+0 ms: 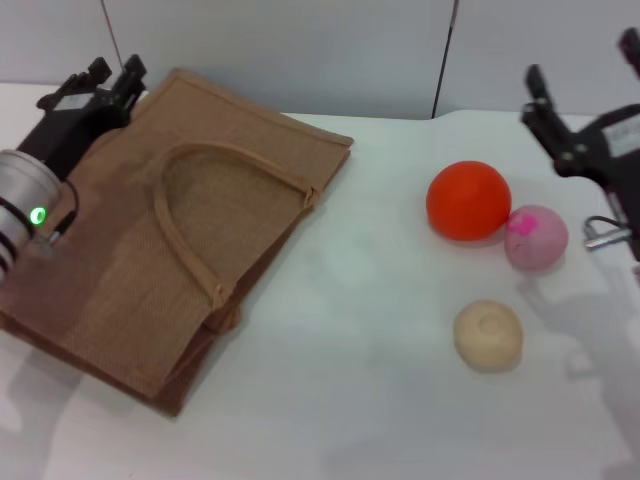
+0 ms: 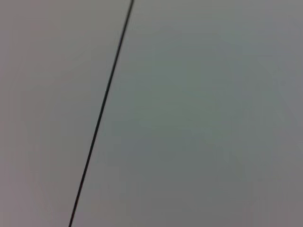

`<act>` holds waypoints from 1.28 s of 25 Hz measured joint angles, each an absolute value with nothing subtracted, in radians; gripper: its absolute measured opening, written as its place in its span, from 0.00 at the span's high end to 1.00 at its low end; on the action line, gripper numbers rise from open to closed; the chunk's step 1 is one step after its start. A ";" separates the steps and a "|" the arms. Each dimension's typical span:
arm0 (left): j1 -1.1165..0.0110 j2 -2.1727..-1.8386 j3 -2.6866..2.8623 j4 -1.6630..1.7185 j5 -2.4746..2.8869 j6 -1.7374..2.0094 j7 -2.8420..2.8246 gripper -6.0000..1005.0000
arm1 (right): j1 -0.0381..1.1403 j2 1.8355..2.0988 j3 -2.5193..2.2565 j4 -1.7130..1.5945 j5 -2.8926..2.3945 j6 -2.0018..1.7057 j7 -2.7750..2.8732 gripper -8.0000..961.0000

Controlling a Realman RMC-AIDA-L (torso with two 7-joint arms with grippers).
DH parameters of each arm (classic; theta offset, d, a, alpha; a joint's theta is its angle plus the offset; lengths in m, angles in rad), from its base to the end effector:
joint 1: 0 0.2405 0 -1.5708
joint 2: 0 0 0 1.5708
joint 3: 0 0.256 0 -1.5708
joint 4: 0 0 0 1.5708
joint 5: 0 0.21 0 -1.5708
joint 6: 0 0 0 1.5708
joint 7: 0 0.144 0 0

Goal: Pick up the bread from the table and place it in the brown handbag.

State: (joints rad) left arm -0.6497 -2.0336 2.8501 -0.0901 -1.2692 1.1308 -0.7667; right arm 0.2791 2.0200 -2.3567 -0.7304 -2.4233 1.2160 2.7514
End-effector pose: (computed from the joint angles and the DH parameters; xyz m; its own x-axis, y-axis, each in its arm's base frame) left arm -0.3108 0.3909 0.0239 0.4747 0.0554 0.8784 0.8546 -0.2680 -0.4448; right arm 0.2174 0.3109 -0.0276 0.7474 0.4252 -0.5105 -0.4450 -0.2502 -0.8599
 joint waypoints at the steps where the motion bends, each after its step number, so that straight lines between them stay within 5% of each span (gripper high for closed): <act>1: -0.649 -2.034 2.850 -0.065 -1.292 1.128 -0.726 0.64 | 0.287 2.021 -2.359 -0.694 -2.423 1.250 2.773 0.07; 12: -0.610 -2.041 2.849 0.064 -1.404 1.178 -0.504 0.18 | 0.355 2.022 -2.423 -0.558 -2.187 1.298 2.814 0.07; 32: -0.538 -2.045 2.847 0.232 -1.497 1.352 -0.053 0.19 | 0.374 2.023 -2.477 -0.538 -2.023 1.293 2.816 0.07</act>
